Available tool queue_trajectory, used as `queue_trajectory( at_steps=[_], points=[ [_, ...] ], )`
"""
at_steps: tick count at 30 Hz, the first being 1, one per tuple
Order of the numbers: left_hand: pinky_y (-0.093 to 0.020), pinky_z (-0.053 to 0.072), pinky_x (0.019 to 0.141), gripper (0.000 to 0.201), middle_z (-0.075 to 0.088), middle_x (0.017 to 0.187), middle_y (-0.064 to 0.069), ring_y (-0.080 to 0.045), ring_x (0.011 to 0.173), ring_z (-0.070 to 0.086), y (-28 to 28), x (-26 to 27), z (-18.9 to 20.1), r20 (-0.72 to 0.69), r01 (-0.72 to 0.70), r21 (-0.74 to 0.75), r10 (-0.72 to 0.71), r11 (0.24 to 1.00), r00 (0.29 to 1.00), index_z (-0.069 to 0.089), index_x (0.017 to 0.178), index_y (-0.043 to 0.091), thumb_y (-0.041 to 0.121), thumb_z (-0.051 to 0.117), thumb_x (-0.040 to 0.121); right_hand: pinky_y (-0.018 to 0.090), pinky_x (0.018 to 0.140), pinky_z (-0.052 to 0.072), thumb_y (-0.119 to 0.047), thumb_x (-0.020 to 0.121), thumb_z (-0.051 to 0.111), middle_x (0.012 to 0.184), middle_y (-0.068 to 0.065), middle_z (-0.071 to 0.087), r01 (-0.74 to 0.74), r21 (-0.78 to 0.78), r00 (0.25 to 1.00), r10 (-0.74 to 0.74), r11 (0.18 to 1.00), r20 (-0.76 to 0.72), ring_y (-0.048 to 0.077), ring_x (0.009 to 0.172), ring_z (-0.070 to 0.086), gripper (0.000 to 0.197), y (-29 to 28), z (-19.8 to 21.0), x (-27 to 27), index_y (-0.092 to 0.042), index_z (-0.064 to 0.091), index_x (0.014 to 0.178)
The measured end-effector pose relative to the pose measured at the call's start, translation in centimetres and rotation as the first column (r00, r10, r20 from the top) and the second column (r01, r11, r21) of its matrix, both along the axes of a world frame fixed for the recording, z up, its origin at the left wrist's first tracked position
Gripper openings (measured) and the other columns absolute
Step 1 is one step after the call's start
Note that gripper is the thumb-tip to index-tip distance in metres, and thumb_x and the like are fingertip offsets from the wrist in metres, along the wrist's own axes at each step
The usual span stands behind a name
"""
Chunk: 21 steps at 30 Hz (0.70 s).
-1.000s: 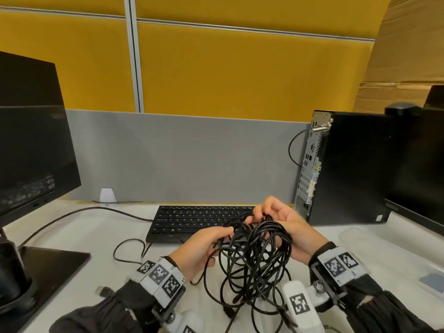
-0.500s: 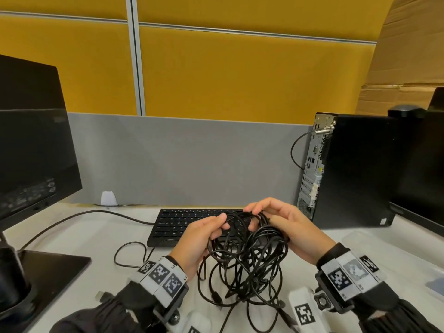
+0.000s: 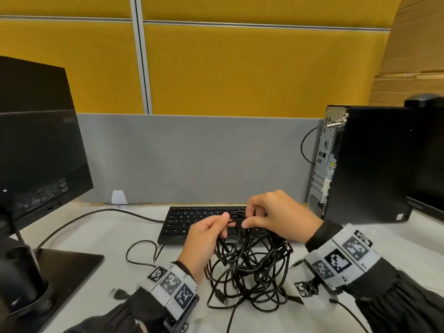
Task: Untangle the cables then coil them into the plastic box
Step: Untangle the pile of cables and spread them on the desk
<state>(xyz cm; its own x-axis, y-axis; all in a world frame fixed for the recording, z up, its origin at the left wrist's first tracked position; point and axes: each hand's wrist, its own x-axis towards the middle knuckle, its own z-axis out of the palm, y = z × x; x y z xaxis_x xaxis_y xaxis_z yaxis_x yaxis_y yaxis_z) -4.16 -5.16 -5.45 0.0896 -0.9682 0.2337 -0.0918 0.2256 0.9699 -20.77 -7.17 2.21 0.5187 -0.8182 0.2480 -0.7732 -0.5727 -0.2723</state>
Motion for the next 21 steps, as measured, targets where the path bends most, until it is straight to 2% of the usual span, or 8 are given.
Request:
queue_trajectory(
  at_steps=[5,7,10,14,15,18,19,21],
  points=[
    [-0.021,0.029,0.049,0.037,0.042,0.047,0.013,-0.006,0.047,0.035,-0.2,1.2,-0.5,0.011,-0.054,0.016,0.053,0.998,0.999,0.057,0.064,0.013,0.036,0.052,0.092,0.009,0.049,0.037,-0.031,0.087,0.064,0.059,-0.009,0.055,-0.064,0.208,0.981,0.023,0.976,0.191,0.0,0.04,0.047,0.017,-0.6,-0.3,-0.9,-0.017,0.06,0.079],
    [-0.022,0.027,0.048,0.037,0.043,0.046,0.012,-0.01,0.048,0.032,-0.2,1.9,-0.3,-0.015,-0.054,0.04,0.054,0.998,0.998,0.054,0.064,0.012,0.035,0.05,0.093,0.016,0.051,0.04,-0.026,0.093,0.055,0.063,-0.007,0.055,-0.141,0.295,0.917,0.012,0.945,0.398,0.004,0.043,0.047,0.017,-0.8,-0.8,-1.5,-0.013,0.056,0.083],
    [-0.026,0.032,0.051,0.039,0.054,0.052,0.012,-0.013,0.051,0.038,-0.4,3.1,0.1,0.038,-0.081,0.004,0.081,0.997,0.996,0.051,0.063,0.012,0.034,0.048,0.094,0.025,0.062,0.04,-0.025,0.094,0.051,0.066,-0.007,0.052,-0.255,0.285,0.647,-0.056,0.924,0.761,0.009,0.054,0.046,0.017,-0.9,-2.1,-2.2,-0.014,0.052,0.08],
    [-0.038,0.05,0.068,0.034,0.057,0.06,0.006,-0.02,0.07,0.059,-0.7,4.1,0.6,-0.024,-0.116,0.003,0.116,0.993,0.993,0.062,0.068,0.011,0.032,0.051,0.094,0.025,0.057,0.032,-0.041,0.077,0.057,0.057,-0.007,0.04,-0.329,0.245,0.345,-0.125,0.912,0.93,0.01,0.053,0.037,0.029,-1.1,-3.0,-2.2,-0.014,0.045,0.077],
    [-0.038,0.052,0.069,0.032,0.056,0.06,0.005,-0.021,0.072,0.06,-0.7,4.1,0.8,-0.043,-0.119,0.006,0.12,0.993,0.992,0.065,0.075,0.008,0.029,0.05,0.094,0.023,0.052,0.03,-0.038,0.079,0.058,0.054,-0.006,0.036,-0.358,0.302,0.405,-0.145,0.883,0.903,0.01,0.049,0.033,0.029,-1.1,-2.6,-2.1,-0.012,0.045,0.079],
    [-0.028,0.052,0.064,0.032,0.057,0.064,0.003,-0.017,0.072,0.06,-0.7,4.1,1.1,-0.002,-0.137,-0.018,0.137,0.99,0.991,0.064,0.074,0.007,0.026,0.049,0.095,0.018,0.039,0.024,-0.028,0.095,0.05,0.041,-0.01,0.031,-0.185,0.389,0.827,-0.071,0.902,0.558,0.008,0.036,0.024,0.021,-1.3,-1.0,-1.5,-0.009,0.055,0.088],
    [-0.026,0.05,0.063,0.033,0.058,0.067,0.0,-0.016,0.071,0.06,-0.7,4.1,1.2,0.009,-0.146,-0.021,0.146,0.989,0.989,0.061,0.069,0.01,0.026,0.049,0.095,0.017,0.037,0.022,-0.028,0.097,0.046,0.039,-0.01,0.028,-0.168,0.392,0.875,-0.046,0.904,0.482,0.008,0.034,0.022,0.025,-1.4,-0.5,-1.3,-0.009,0.057,0.086],
    [-0.027,0.049,0.064,0.035,0.058,0.069,-0.002,-0.016,0.072,0.059,-0.8,4.4,1.4,0.03,-0.167,-0.015,0.168,0.986,0.985,0.056,0.064,0.014,0.027,0.048,0.096,0.017,0.036,0.024,-0.028,0.099,0.041,0.04,-0.007,0.028,-0.234,0.41,0.844,-0.025,0.881,0.536,0.008,0.032,0.024,0.029,-1.4,0.0,-1.2,-0.009,0.054,0.081]
  ],
)
